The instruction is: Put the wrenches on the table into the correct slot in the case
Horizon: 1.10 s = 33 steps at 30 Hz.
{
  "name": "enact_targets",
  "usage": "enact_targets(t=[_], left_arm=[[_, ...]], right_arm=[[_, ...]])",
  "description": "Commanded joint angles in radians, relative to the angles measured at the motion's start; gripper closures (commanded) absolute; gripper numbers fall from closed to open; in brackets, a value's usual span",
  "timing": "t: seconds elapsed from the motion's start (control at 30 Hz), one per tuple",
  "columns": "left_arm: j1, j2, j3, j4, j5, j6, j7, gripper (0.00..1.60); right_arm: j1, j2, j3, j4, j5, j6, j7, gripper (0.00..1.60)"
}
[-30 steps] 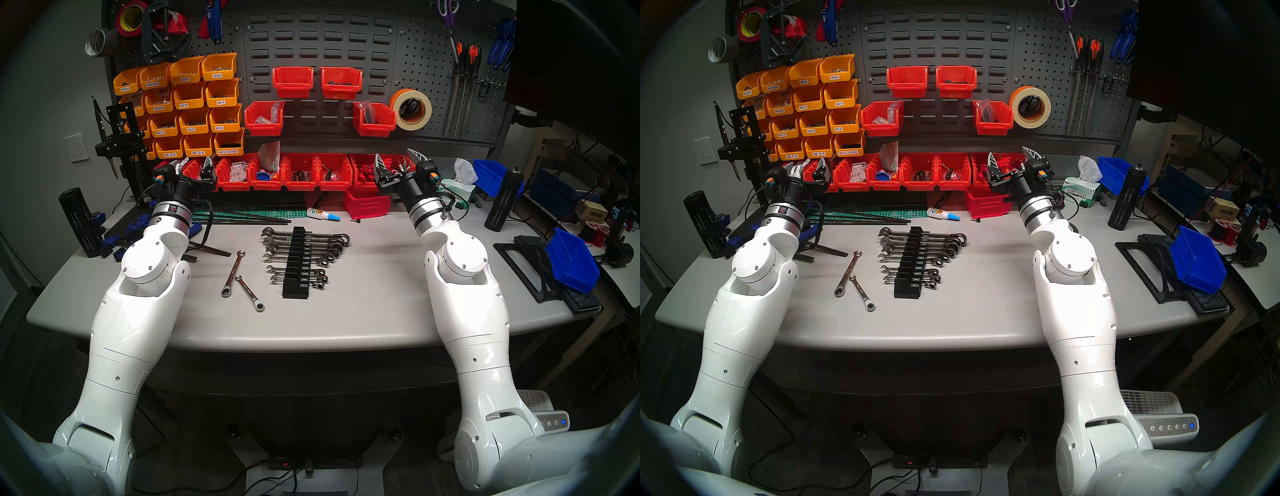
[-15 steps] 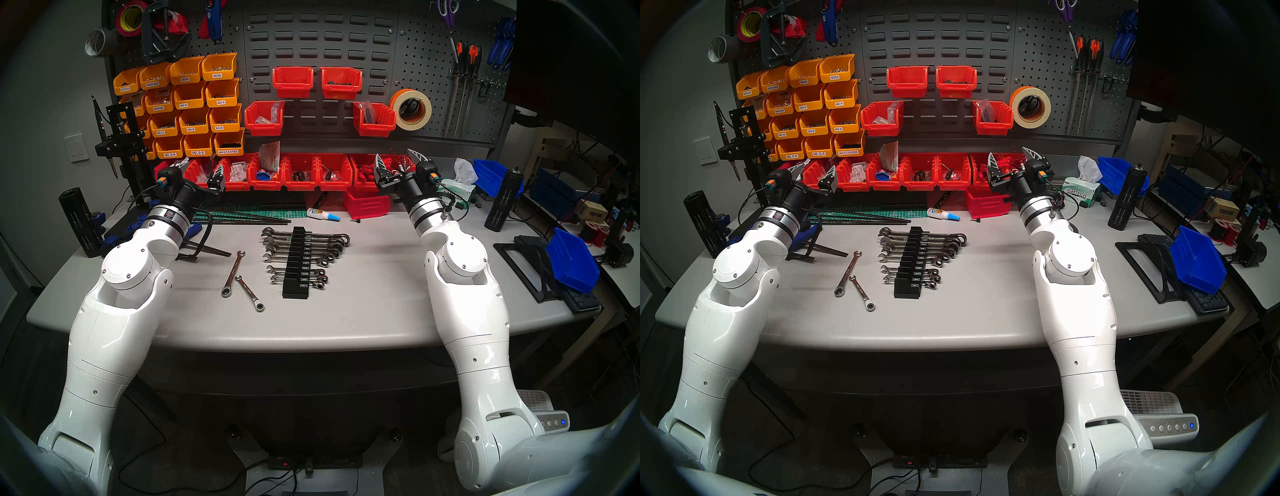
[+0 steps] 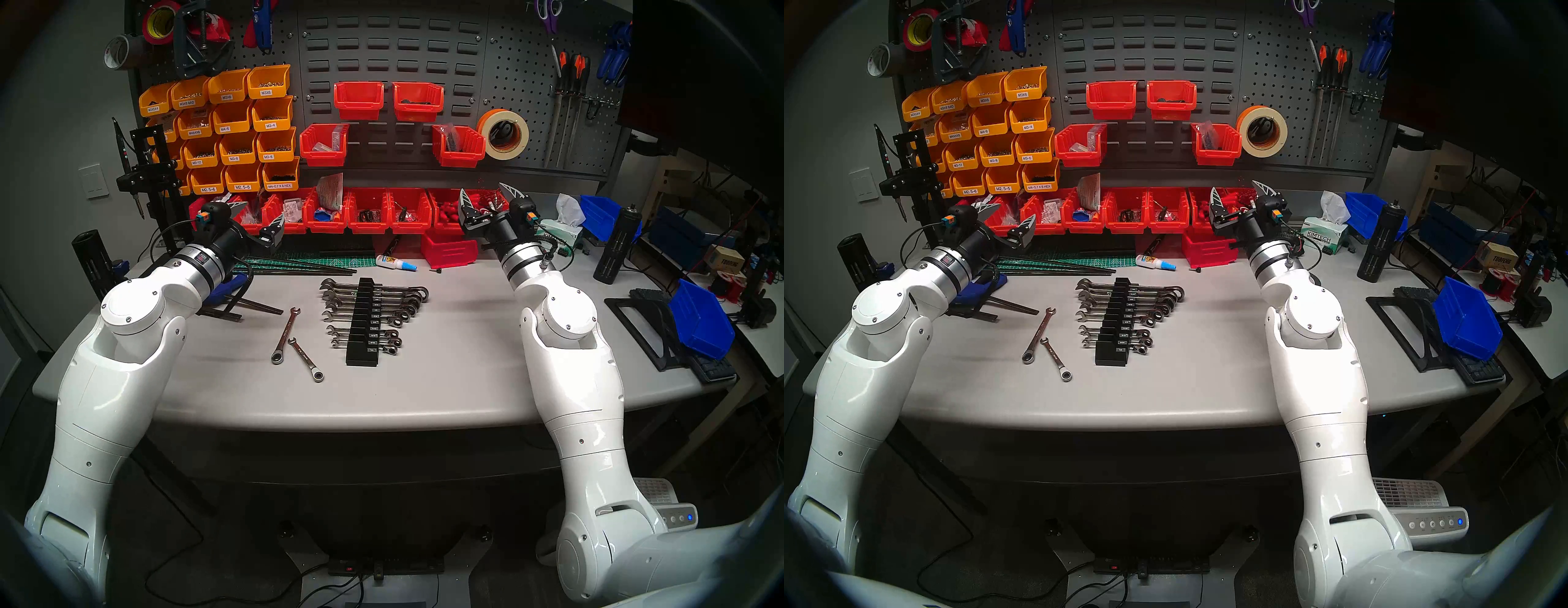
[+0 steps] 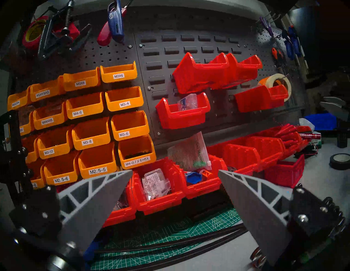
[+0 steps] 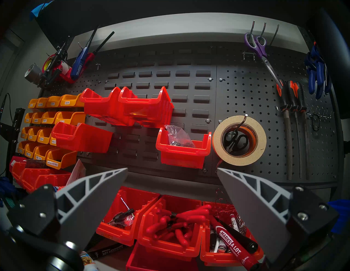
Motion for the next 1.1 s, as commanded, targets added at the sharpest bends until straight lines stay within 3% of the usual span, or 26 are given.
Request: enact_targets(t=[0.0,0.37,0.53,1.07], left_arm=[[-0.038,0.042,-0.005,-0.027,0.014,-0.011,-0.038,0.0],[0.014,0.178,-0.037,-0.045,0.005,0.092,-0.217,0.0],[0.024,0.22,-0.042,-0.058,0.03,0.072,-0.288,0.0],[0.029,0.217,-0.037,-0.04,0.069,0.033,-0.339,0.0]], right_arm=[[0.028,0.0,-0.002,-0.032,0.0,-0.006,0.003,0.0],[0.028,0.0,-0.002,-0.032,0.001,-0.006,0.002,0.0],[0.028,0.0,-0.002,-0.032,0.001,-0.006,0.002,0.0],[0.028,0.001,-0.002,-0.032,0.001,-0.005,0.002,0.0]])
